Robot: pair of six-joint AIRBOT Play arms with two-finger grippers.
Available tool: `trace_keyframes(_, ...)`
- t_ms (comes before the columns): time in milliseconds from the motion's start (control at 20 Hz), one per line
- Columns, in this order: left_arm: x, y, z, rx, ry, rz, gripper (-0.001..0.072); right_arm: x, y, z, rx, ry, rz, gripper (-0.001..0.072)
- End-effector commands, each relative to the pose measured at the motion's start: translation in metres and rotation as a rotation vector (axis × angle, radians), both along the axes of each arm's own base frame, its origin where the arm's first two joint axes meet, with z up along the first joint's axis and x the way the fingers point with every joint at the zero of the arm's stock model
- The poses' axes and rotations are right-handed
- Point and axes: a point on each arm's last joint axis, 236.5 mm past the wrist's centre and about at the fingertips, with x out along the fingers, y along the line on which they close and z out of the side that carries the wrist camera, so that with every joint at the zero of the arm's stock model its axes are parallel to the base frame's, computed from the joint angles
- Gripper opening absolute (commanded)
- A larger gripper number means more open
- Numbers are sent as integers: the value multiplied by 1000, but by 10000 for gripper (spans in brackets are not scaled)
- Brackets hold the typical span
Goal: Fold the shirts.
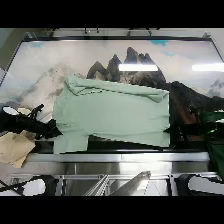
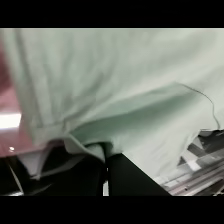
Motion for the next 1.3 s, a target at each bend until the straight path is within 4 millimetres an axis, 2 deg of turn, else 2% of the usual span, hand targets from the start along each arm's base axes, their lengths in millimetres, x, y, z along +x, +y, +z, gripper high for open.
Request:
trace_keyframes(0, -2, -2, 16, -44, -41, 58, 26, 1, 8, 19, 95, -6, -11, 13)
trace_keyframes(100, 7, -20, 38, -121, -147, 47, 26, 7, 11, 32, 133, -34, -29, 13)
trace_keyframes(150, 13, -29, 56, -162, -215, 41, 26, 9, 13, 39, 150, -48, -32, 13)
trace_keyframes(200, 23, -38, 81, -207, -298, 43, 25, 14, 15, 50, 171, -77, -45, 13)
trace_keyframes(300, 56, -45, 143, -244, -539, 65, 25, 40, 14, 80, 218, -188, -121, 13)
trace_keyframes(350, 78, -36, 172, -197, -663, 93, 26, 55, 11, 97, 235, -254, -159, 13)
trace_keyframes(450, 117, -9, 213, -40, -854, 98, 27, 89, -2, 123, 245, -352, -231, 12)
trace_keyframes(550, 150, 5, 232, 29, -929, 78, 27, 123, -14, 127, 173, -402, -286, 13)
trace_keyframes(600, 167, 6, 230, 27, -923, 55, 27, 140, -18, 123, 130, -411, -302, 13)
trace_keyframes(650, 186, 4, 221, 9, -903, 35, 27, 157, -20, 120, 88, -428, -307, 13)
trace_keyframes(750, 219, -7, 188, -39, -836, -11, 25, 189, -19, 106, 19, -442, -313, 13)
trace_keyframes(850, 252, -24, 146, -90, -764, -63, 23, 214, -16, 83, -30, -428, -320, 13)
trace_keyframes(950, 279, -43, 110, -136, -717, -122, 22, 230, -12, 58, -57, -412, -306, 14)
trace_keyframes(1050, 296, -58, 82, -180, -682, -182, 25, 236, -5, 37, -61, -405, -267, 15)
trace_keyframes(1100, 303, -62, 72, -199, -669, -203, 81, 236, -5, 30, -70, -415, -249, 43)
trace_keyframes(1150, 309, -64, 67, -212, -661, -210, 350, 236, -7, 29, -79, -429, -240, 196)
trace_keyframes(1200, 314, -62, 67, -222, -652, -205, 614, 235, -10, 36, -71, -455, -225, 441)
trace_keyframes(1250, 317, -57, 72, -226, -660, -211, 711, 231, -16, 47, -64, -490, -195, 506)
